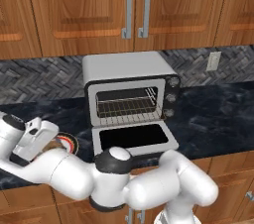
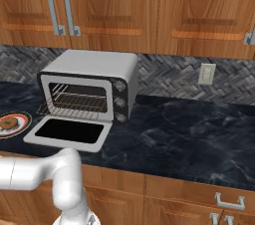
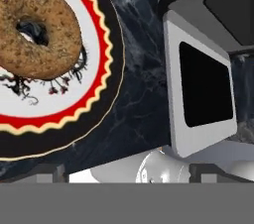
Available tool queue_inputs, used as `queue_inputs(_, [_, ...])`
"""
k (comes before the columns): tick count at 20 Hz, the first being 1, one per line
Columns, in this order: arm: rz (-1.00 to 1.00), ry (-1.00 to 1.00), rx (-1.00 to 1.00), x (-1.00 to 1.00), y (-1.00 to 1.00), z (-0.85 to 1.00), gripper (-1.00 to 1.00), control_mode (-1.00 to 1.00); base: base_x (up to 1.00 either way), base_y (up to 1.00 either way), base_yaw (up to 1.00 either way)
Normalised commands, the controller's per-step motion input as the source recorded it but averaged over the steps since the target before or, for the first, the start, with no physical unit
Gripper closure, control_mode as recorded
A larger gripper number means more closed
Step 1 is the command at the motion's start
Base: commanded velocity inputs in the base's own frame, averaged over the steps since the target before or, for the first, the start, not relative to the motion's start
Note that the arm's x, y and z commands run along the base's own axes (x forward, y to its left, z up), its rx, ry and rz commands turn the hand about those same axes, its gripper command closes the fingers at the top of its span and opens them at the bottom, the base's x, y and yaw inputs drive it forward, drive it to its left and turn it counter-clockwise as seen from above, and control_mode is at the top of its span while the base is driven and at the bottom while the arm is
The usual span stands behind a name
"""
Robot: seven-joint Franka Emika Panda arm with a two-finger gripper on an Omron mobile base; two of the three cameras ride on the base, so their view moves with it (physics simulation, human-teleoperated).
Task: Pick up the bagel from the plate, place it on the toaster oven rack, close the door, and set the timer.
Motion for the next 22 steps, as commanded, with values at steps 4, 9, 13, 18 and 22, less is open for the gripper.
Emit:
queue_inputs(4, [0.13, 0.02, -0.01, 0.05, 0.02, -0.31, -1.0, -1.0, 0.0, 0.0, 0.0])
queue_inputs(9, [0.15, 0.0, 0.03, 0.07, 0.0, -0.29, -1.0, -1.0, 0.0, 0.0, 0.0])
queue_inputs(13, [0.23, 0.0, 0.12, 0.03, 0.0, -0.14, -1.0, -1.0, 0.0, 0.0, 0.0])
queue_inputs(18, [0.25, 0.0, 0.15, 0.26, 0.0, -0.13, -1.0, -1.0, 0.0, 0.0, 0.0])
queue_inputs(22, [0.22, 0.0, 0.11, 0.16, -0.03, -0.28, -1.0, -1.0, 0.0, 0.0, 0.0])
